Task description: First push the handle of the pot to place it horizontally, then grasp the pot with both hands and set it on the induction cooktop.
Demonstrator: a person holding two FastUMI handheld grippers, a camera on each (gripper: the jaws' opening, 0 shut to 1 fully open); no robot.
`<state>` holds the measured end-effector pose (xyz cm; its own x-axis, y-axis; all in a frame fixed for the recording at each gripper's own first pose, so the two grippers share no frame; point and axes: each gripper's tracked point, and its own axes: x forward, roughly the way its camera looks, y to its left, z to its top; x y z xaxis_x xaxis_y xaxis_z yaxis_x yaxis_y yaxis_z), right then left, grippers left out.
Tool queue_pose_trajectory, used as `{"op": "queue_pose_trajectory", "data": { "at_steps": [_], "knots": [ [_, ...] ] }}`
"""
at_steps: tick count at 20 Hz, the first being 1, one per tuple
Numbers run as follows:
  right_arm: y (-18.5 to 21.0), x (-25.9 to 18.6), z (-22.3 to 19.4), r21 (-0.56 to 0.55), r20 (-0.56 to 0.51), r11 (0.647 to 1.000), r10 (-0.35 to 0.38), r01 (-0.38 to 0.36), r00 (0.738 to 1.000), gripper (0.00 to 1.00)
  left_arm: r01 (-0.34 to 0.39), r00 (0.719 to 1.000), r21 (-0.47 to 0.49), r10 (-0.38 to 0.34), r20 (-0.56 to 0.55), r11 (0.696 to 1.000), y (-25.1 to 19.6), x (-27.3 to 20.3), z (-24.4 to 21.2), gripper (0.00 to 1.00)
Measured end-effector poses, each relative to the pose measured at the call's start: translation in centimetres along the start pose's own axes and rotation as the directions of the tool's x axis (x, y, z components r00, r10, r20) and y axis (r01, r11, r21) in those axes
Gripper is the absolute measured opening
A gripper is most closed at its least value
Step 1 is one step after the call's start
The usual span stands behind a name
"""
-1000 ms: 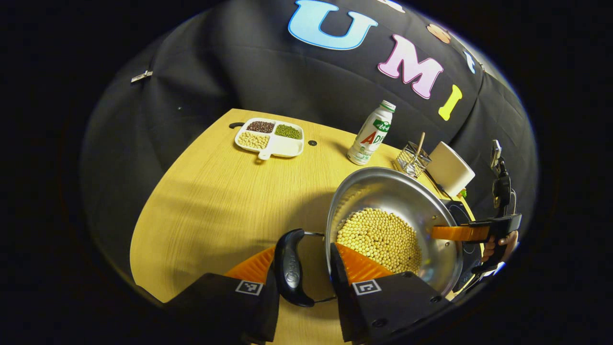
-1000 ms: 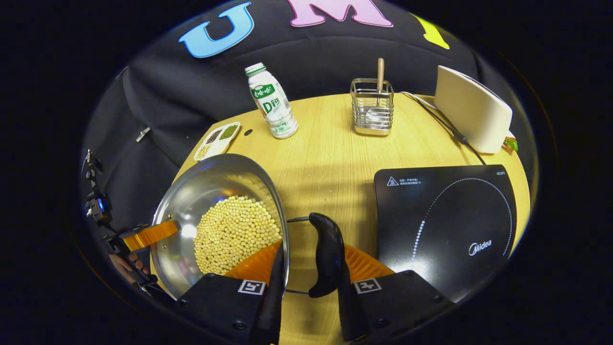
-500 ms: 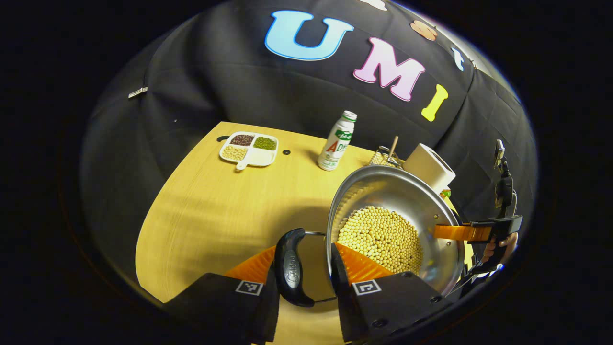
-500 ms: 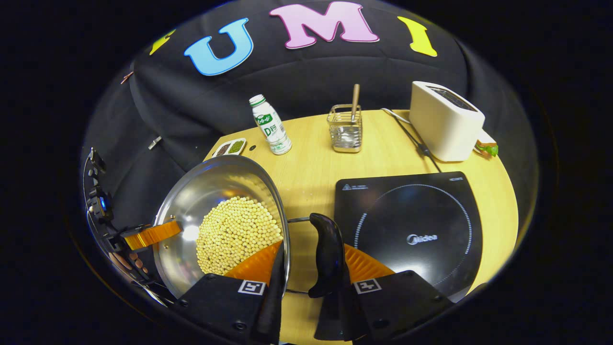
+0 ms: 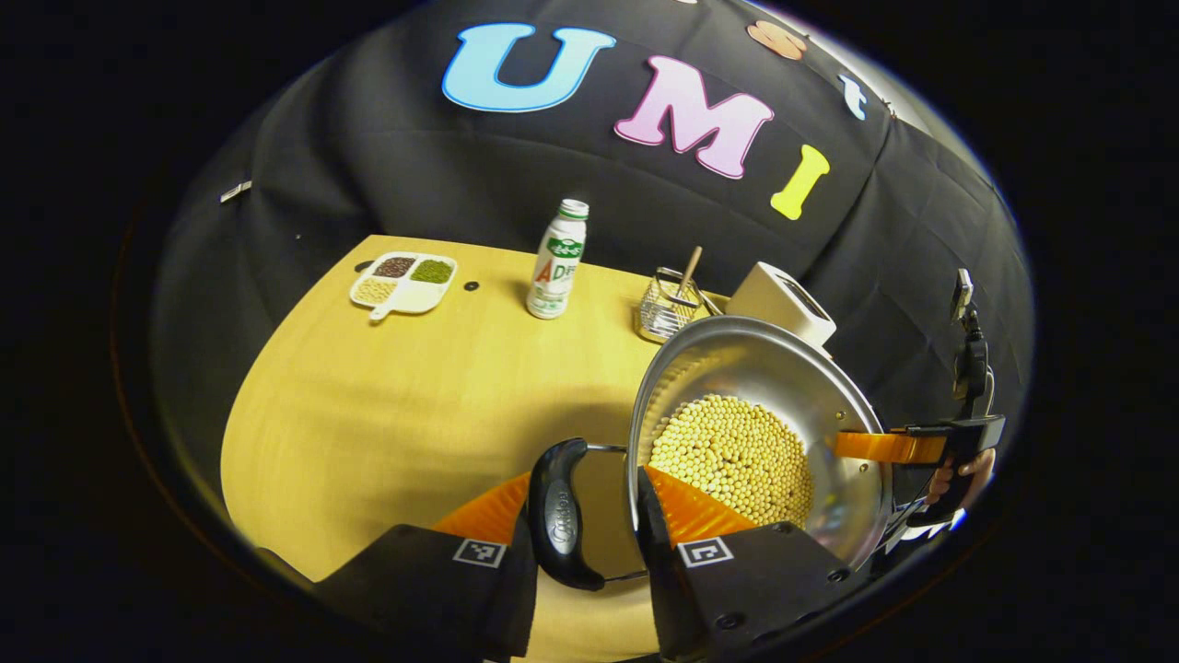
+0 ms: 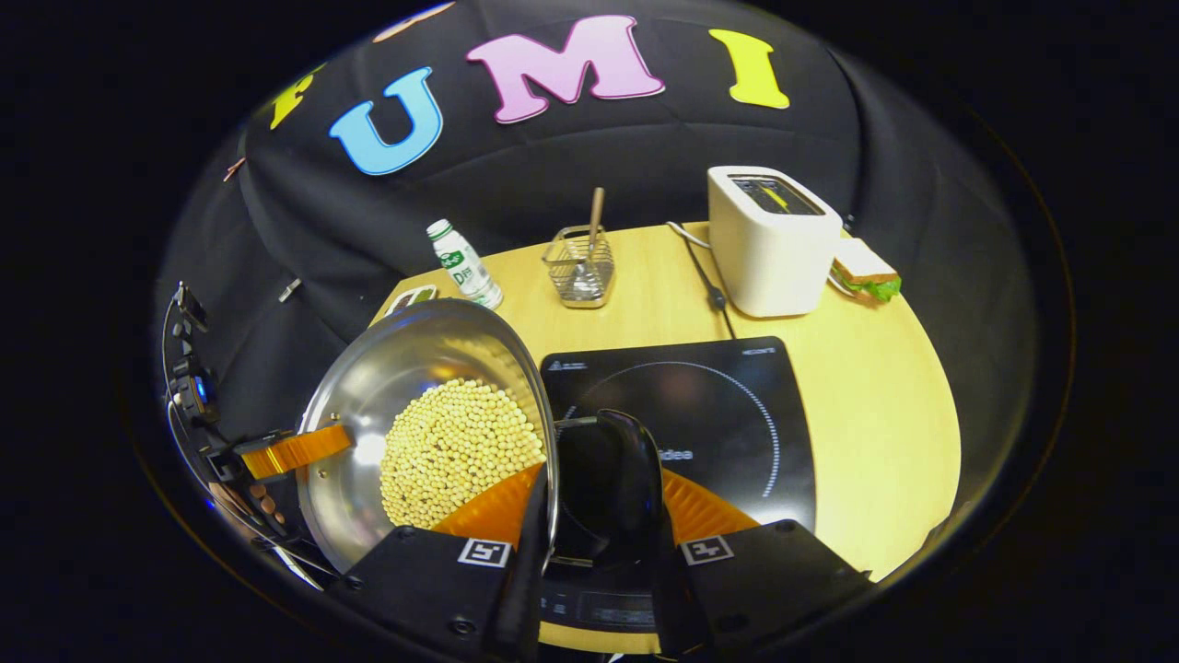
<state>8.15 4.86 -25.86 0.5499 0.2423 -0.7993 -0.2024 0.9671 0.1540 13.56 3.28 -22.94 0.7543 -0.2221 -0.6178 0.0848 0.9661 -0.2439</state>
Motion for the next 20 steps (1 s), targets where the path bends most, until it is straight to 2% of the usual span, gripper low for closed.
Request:
{"op": "queue_pose_trajectory", "data": {
  "at_steps": [9, 20],
  "knots": [
    [-8.7, -0.1, 1.5, 0.027, -0.015, 0.999, -0.023, 0.023, 1.000, 0.52, 0.015, 1.000, 0.016, -0.014, -0.026, 1.000, -7.6, 5.3, -0.1, 0.53],
    [-15.0, 1.6, 1.8, 0.074, -0.033, 0.996, -0.044, 0.046, 0.998, 0.52, 0.029, 0.998, 0.015, -0.028, -0.055, 0.999, -11.5, 9.9, -0.9, 0.53]
  ]
}}
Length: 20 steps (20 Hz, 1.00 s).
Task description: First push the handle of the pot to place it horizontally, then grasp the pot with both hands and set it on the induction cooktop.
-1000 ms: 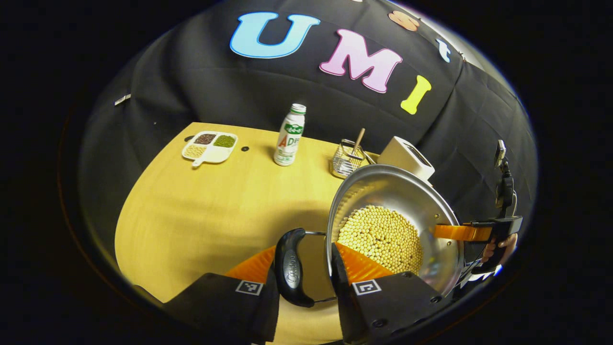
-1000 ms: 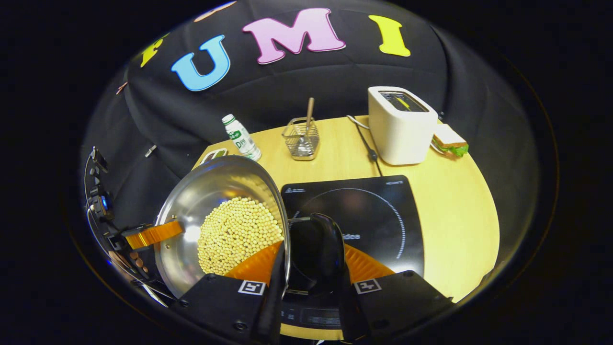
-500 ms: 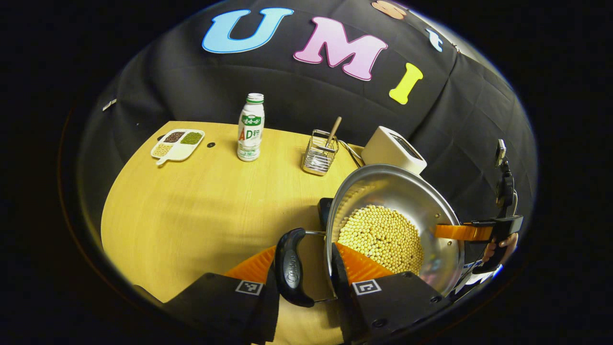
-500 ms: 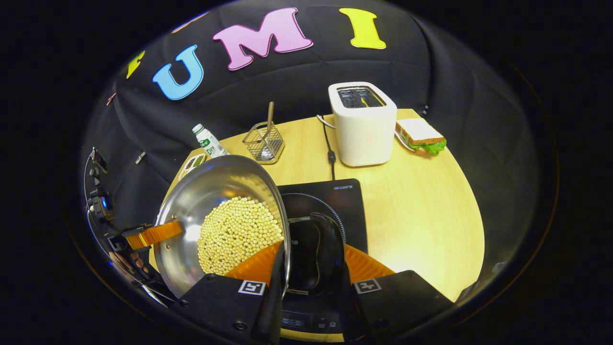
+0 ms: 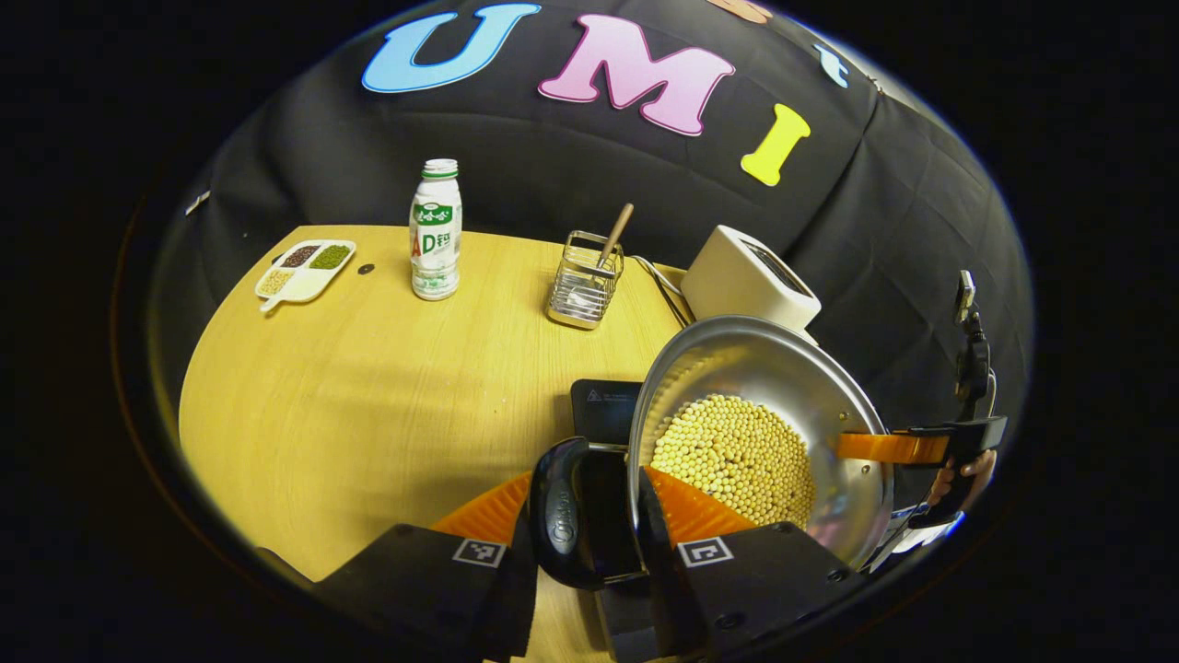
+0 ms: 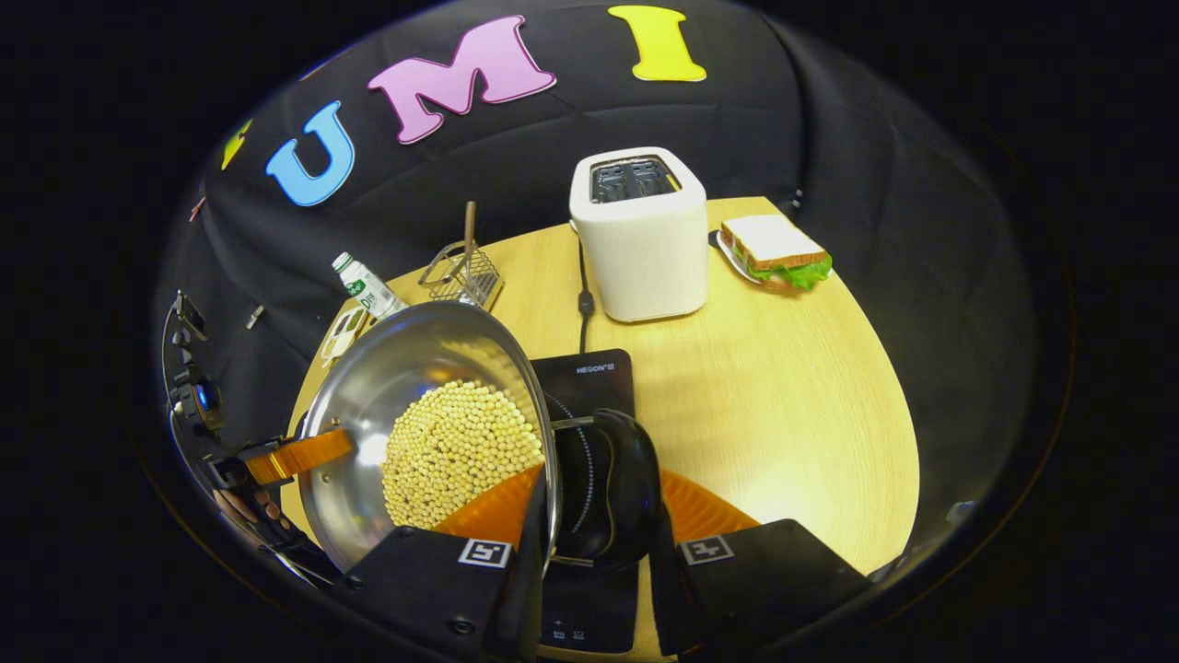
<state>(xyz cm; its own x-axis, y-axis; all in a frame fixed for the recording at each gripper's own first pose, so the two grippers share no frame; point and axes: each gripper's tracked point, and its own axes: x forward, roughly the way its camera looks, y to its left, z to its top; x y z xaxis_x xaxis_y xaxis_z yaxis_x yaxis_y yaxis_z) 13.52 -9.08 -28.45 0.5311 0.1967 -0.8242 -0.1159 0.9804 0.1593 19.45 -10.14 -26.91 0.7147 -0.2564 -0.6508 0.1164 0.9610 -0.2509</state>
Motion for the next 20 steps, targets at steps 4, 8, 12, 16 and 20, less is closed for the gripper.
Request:
{"op": "queue_pose_trajectory", "data": {
  "at_steps": [4, 8, 12, 16, 20],
  "knots": [
    [-1.6, 1.1, 0.1, 0.003, -0.014, 1.000, -0.012, 0.012, 1.000, 0.52, 0.005, 1.000, -0.017, -0.005, -0.012, 1.000, -0.6, 2.2, -0.3, 0.53],
    [-2.4, 2.5, -0.7, 0.021, -0.048, 1.000, -0.010, 0.011, 0.999, 0.52, -0.007, 1.000, -0.006, 0.006, -0.027, 1.000, -0.6, 3.3, -0.9, 0.53],
    [-2.2, 3.2, -0.8, 0.046, -0.044, 0.999, 0.014, -0.012, 0.999, 0.52, -0.010, 1.000, -0.014, 0.010, -0.012, 1.000, -0.3, 3.3, -0.4, 0.53],
    [-2.1, 3.3, -0.5, 0.049, -0.037, 0.998, 0.039, -0.037, 0.999, 0.52, -0.020, 1.000, -0.035, 0.019, -0.016, 0.999, -0.3, 3.3, -0.8, 0.55],
    [-2.0, 3.3, -0.4, 0.038, -0.027, 0.997, 0.061, -0.060, 0.998, 0.49, -0.057, 0.997, -0.024, 0.056, -0.047, 0.998, -0.1, 3.0, -1.4, 0.58]
  ]
}}
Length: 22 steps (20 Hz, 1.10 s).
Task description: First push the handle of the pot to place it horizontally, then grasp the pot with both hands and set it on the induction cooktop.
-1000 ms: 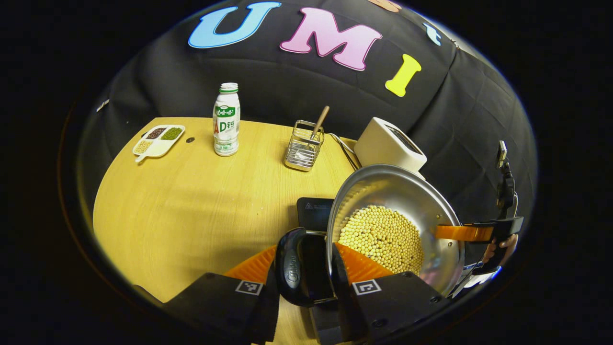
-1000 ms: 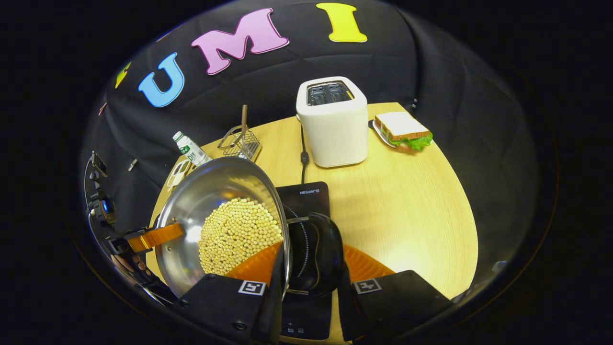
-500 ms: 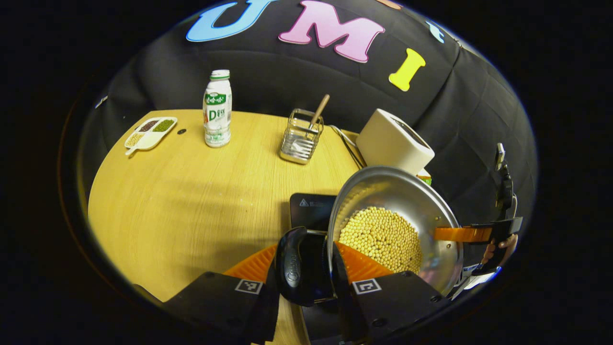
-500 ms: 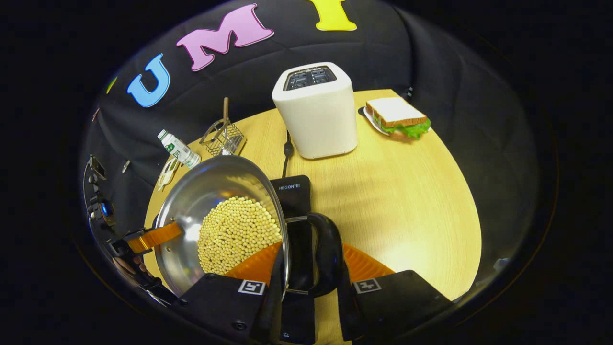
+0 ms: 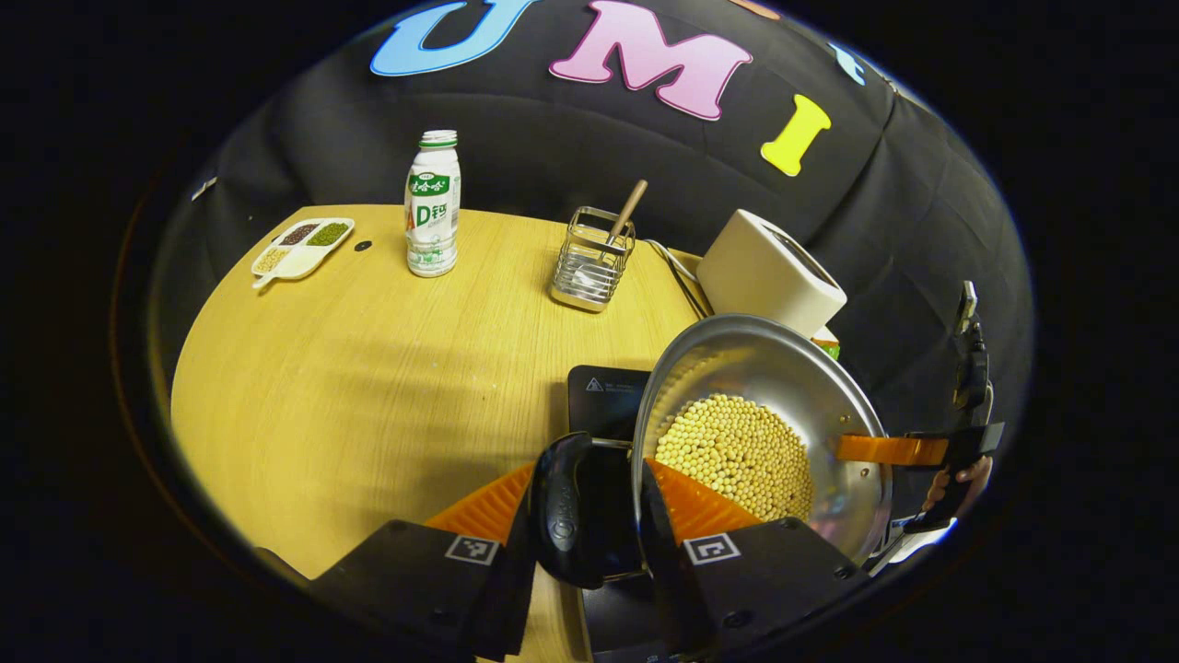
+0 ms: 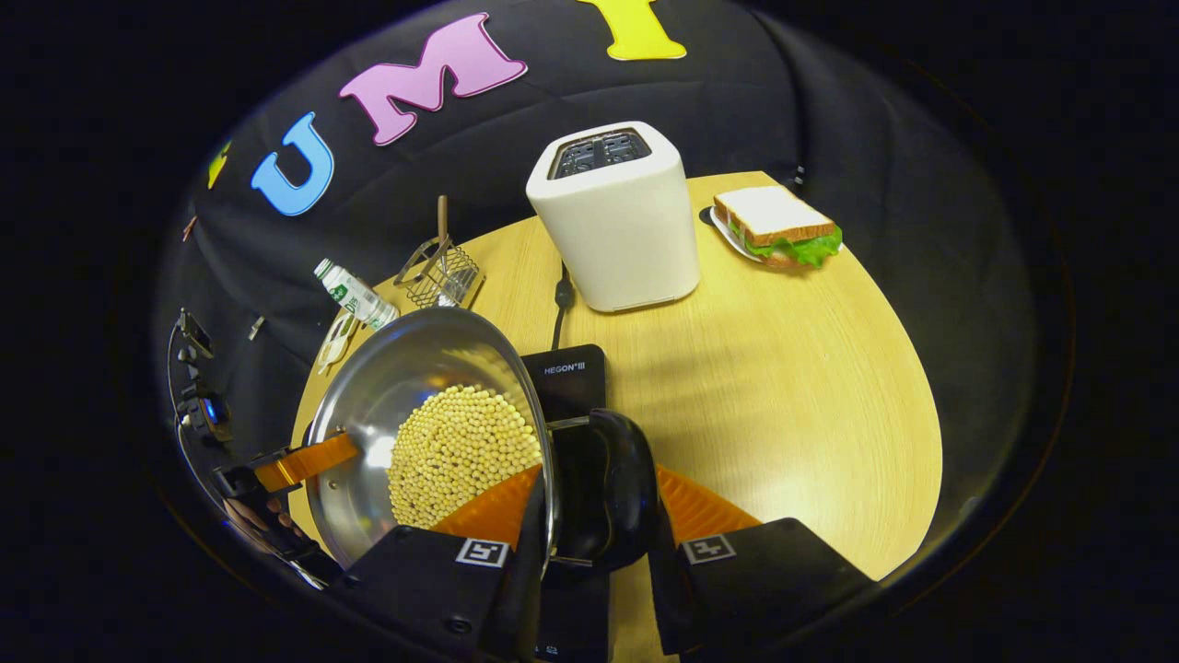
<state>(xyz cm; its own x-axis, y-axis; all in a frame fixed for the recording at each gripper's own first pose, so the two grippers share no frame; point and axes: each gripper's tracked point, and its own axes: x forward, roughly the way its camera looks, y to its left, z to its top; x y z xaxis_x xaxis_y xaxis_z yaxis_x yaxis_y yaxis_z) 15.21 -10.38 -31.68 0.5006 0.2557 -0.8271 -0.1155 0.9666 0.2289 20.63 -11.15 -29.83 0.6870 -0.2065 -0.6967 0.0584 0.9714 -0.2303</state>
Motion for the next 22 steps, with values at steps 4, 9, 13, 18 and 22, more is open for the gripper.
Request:
{"op": "queue_pose_trajectory", "data": {
  "at_steps": [4, 9, 13, 18, 22],
  "knots": [
    [0.1, 0.2, -0.2, 0.027, -0.008, 0.999, 0.038, -0.037, 0.999, 0.54, -0.030, 0.999, -0.011, 0.030, -0.044, 0.999, 0.0, -0.2, -0.5, 0.59],
    [0.3, -0.3, -0.4, 0.082, -0.019, 0.994, 0.070, -0.069, 0.997, 0.56, -0.033, 0.999, -0.006, 0.033, -0.041, 0.999, -0.3, 0.0, -0.2, 0.62],
    [-0.1, -1.9, -0.5, 0.084, 0.019, 0.996, 0.032, -0.033, 0.999, 0.79, -0.032, 0.999, 0.005, 0.032, 0.006, 0.999, -0.3, -1.3, 0.5, 0.89],
    [1.1, -6.4, -0.1, 0.074, 0.112, 0.997, -0.018, 0.010, 0.994, 0.99, -0.002, 0.992, 0.065, -0.006, 0.122, 0.998, -1.3, -6.0, 1.8, 0.96],
    [2.7, -10.7, 0.3, 0.043, 0.222, 0.998, -0.054, 0.046, 0.973, 0.99, -0.081, 0.962, 0.132, 0.043, 0.268, 0.988, 0.4, -12.3, 4.0, 0.96]
  ]
}}
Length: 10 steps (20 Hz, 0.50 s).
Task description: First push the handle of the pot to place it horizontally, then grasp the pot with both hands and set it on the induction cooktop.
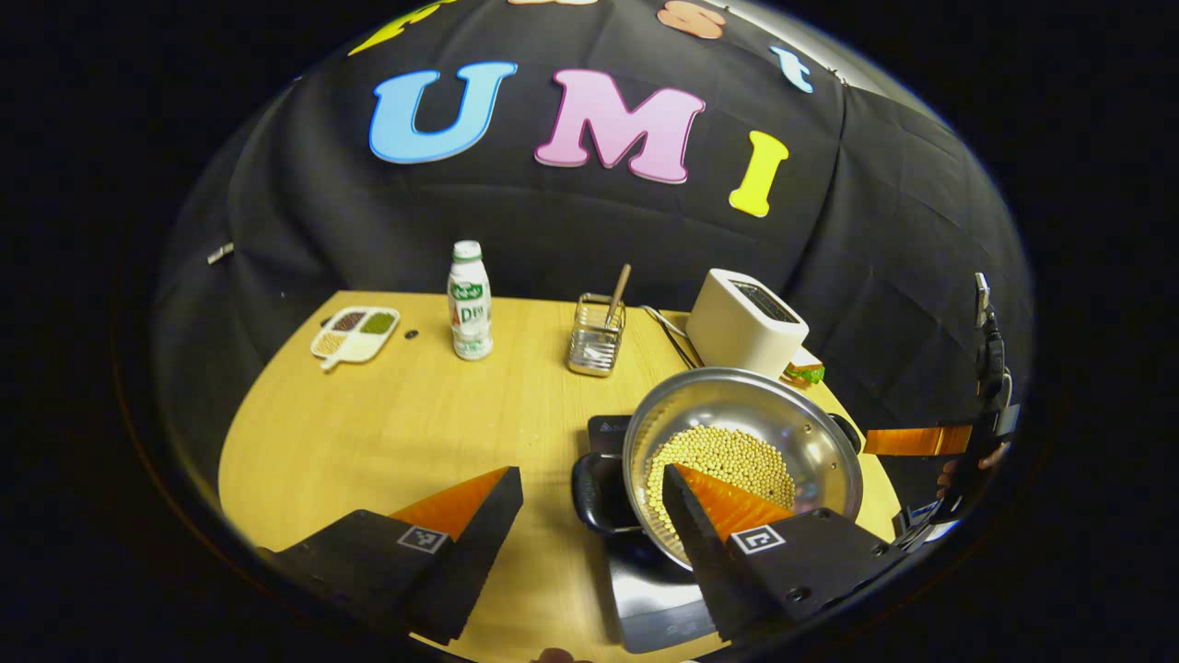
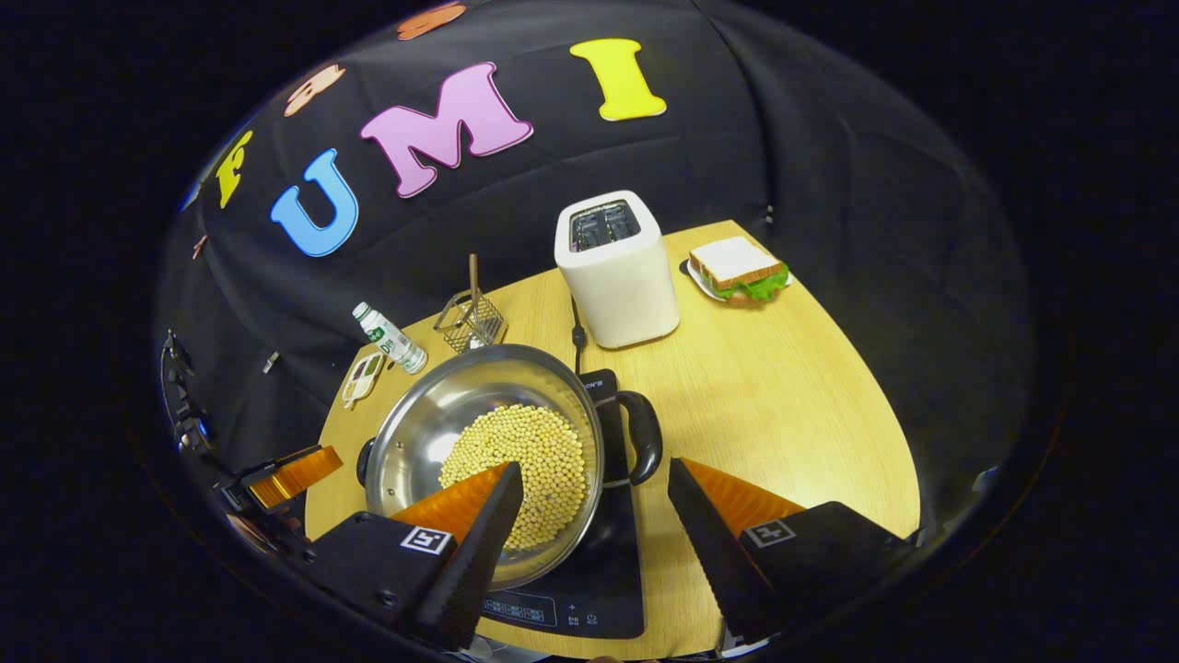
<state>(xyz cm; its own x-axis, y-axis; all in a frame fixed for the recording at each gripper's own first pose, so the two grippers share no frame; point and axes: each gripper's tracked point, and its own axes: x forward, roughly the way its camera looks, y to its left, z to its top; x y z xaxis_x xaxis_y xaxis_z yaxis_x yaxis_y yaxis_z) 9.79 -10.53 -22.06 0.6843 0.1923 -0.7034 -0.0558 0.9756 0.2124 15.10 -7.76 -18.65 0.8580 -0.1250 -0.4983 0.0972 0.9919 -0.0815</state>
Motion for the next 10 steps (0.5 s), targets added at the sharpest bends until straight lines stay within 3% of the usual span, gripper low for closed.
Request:
{"op": "queue_pose_trajectory", "data": {
  "at_steps": [3, 7, 10],
  "knots": [
    [1.2, -3.4, 1.3, -0.036, 0.111, 0.999, -0.011, 0.015, 0.994, 0.99, -0.046, 0.991, 0.007, 0.044, 0.128, 0.999, 1.1, -4.8, 3.1, 0.95],
    [2.9, -7.3, 3.0, -0.101, 0.266, 0.994, -0.016, 0.045, 0.964, 0.99, -0.213, 0.918, 0.052, 0.182, 0.353, 0.976, 4.0, -11.9, 6.3, 0.95],
    [4.3, -10.9, 4.4, -0.160, 0.389, 0.984, -0.007, 0.075, 0.921, 0.99, -0.248, 0.888, 0.030, 0.214, 0.408, 0.968, 3.8, -16.5, 5.3, 0.95]
  ]
}}
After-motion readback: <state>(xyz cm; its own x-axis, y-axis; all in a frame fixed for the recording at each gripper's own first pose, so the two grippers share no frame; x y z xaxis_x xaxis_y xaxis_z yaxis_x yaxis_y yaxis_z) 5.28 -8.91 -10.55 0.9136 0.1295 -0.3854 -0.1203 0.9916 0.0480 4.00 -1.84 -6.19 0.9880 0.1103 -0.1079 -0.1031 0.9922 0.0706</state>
